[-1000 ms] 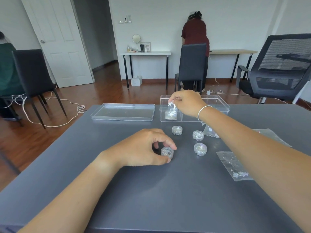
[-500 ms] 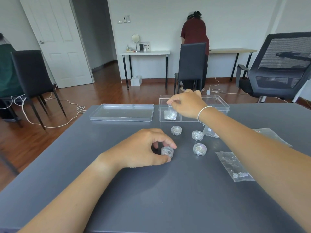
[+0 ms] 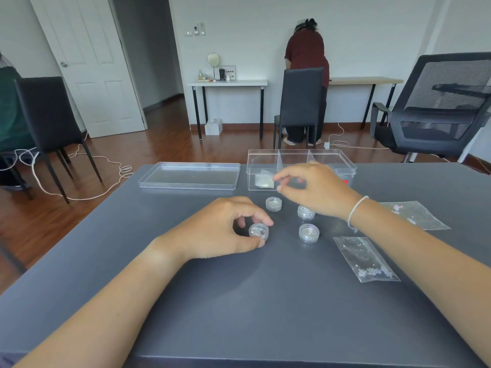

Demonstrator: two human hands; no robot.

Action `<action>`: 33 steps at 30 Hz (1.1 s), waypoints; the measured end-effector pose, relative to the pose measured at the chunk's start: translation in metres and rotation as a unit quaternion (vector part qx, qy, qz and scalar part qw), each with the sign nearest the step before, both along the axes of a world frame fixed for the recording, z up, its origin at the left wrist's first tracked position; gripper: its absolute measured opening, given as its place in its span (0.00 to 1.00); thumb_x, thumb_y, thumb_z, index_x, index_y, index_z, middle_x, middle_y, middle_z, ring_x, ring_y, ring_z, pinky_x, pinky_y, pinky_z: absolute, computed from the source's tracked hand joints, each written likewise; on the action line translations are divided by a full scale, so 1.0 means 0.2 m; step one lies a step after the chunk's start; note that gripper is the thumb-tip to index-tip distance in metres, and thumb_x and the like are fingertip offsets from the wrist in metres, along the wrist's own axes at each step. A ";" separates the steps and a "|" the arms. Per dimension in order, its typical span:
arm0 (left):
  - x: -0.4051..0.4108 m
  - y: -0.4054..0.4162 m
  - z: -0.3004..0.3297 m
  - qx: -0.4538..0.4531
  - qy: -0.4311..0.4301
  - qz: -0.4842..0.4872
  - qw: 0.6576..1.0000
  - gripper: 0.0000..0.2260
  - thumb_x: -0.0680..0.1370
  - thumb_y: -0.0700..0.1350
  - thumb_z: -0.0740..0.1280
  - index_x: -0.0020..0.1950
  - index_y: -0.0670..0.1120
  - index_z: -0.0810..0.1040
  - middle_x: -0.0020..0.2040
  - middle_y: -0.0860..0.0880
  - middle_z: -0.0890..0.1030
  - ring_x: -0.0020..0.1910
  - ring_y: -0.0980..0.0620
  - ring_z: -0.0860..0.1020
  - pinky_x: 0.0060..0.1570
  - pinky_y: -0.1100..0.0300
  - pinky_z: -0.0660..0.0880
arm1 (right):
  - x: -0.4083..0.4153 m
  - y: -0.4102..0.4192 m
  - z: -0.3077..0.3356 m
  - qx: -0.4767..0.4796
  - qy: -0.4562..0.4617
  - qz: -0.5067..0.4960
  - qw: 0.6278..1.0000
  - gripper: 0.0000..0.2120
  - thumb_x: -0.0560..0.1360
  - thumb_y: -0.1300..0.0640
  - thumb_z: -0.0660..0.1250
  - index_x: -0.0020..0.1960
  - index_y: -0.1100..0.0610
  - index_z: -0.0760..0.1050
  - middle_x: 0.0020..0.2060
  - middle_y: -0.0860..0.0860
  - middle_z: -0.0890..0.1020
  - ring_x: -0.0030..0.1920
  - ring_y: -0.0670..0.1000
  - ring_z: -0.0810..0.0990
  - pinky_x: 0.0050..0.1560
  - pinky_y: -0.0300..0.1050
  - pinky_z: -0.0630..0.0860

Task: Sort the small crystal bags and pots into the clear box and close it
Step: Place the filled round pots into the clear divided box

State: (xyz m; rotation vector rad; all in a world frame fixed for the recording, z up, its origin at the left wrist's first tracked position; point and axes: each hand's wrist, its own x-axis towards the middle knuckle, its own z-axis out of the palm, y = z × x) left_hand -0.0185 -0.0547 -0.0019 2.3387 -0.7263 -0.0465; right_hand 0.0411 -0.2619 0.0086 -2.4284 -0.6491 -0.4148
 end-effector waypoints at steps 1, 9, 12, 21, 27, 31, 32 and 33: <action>0.00 0.00 0.00 -0.006 -0.002 0.003 1.000 0.12 0.68 0.48 0.72 0.47 0.64 0.78 0.47 0.58 0.77 0.42 0.61 0.72 0.39 0.75 0.66 | -0.01 0.00 -0.01 -0.005 0.008 0.005 1.000 0.10 0.72 0.51 0.65 0.53 0.47 0.77 0.43 0.42 0.80 0.50 0.46 0.69 0.62 0.52 0.65; 0.02 0.01 -0.01 -0.038 -0.022 0.030 0.999 0.13 0.68 0.47 0.72 0.48 0.63 0.78 0.42 0.65 0.75 0.40 0.60 0.71 0.37 0.76 0.66 | 0.00 0.01 -0.06 -0.079 0.038 0.020 0.996 0.12 0.71 0.44 0.65 0.54 0.44 0.75 0.49 0.41 0.81 0.52 0.46 0.66 0.57 0.45 0.58; 0.02 0.00 -0.01 -0.045 -0.030 0.034 0.998 0.12 0.68 0.47 0.72 0.47 0.62 0.79 0.42 0.64 0.76 0.39 0.60 0.71 0.37 0.76 0.65 | 0.01 0.01 -0.06 -0.084 0.034 0.023 0.996 0.09 0.71 0.45 0.65 0.50 0.45 0.76 0.46 0.41 0.81 0.52 0.47 0.68 0.57 0.45 0.58; 0.02 0.01 0.00 -0.055 -0.050 0.040 0.996 0.12 0.68 0.45 0.72 0.44 0.62 0.78 0.45 0.56 0.80 0.39 0.58 0.71 0.36 0.74 0.66 | 0.01 0.01 -0.08 -0.069 0.042 0.034 0.996 0.05 0.72 0.47 0.65 0.46 0.46 0.76 0.46 0.43 0.82 0.53 0.47 0.70 0.58 0.46 0.58; 0.03 0.01 0.01 -0.068 -0.064 0.055 0.994 0.12 0.69 0.44 0.72 0.43 0.61 0.78 0.43 0.65 0.78 0.39 0.59 0.71 0.35 0.74 0.66 | 0.00 -0.01 -0.04 -0.026 0.035 0.032 0.999 0.06 0.70 0.48 0.67 0.44 0.49 0.77 0.43 0.43 0.83 0.54 0.49 0.72 0.63 0.51 0.62; 0.03 0.01 0.02 -0.098 -0.080 0.082 0.988 0.09 0.69 0.45 0.73 0.42 0.59 0.80 0.43 0.61 0.80 0.38 0.61 0.72 0.34 0.73 0.67 | -0.02 -0.08 0.03 0.038 0.016 0.014 0.999 0.03 0.69 0.50 0.69 0.41 0.48 0.77 0.40 0.42 0.81 0.52 0.48 0.74 0.63 0.56 0.66; 0.04 0.01 0.02 -0.108 -0.083 0.087 0.987 0.08 0.69 0.45 0.73 0.42 0.59 0.80 0.43 0.59 0.80 0.38 0.61 0.72 0.34 0.73 0.67 | -0.01 -0.10 0.05 0.053 0.009 0.009 0.998 0.03 0.69 0.50 0.69 0.41 0.48 0.77 0.41 0.43 0.82 0.52 0.49 0.74 0.63 0.56 0.66; 0.04 0.00 0.02 -0.116 -0.088 0.090 0.985 0.08 0.69 0.44 0.73 0.42 0.58 0.80 0.43 0.60 0.80 0.37 0.62 0.72 0.33 0.73 0.67 | -0.01 -0.13 0.07 0.070 0.000 0.000 0.998 0.03 0.69 0.50 0.69 0.41 0.48 0.77 0.43 0.45 0.82 0.52 0.50 0.75 0.63 0.57 0.67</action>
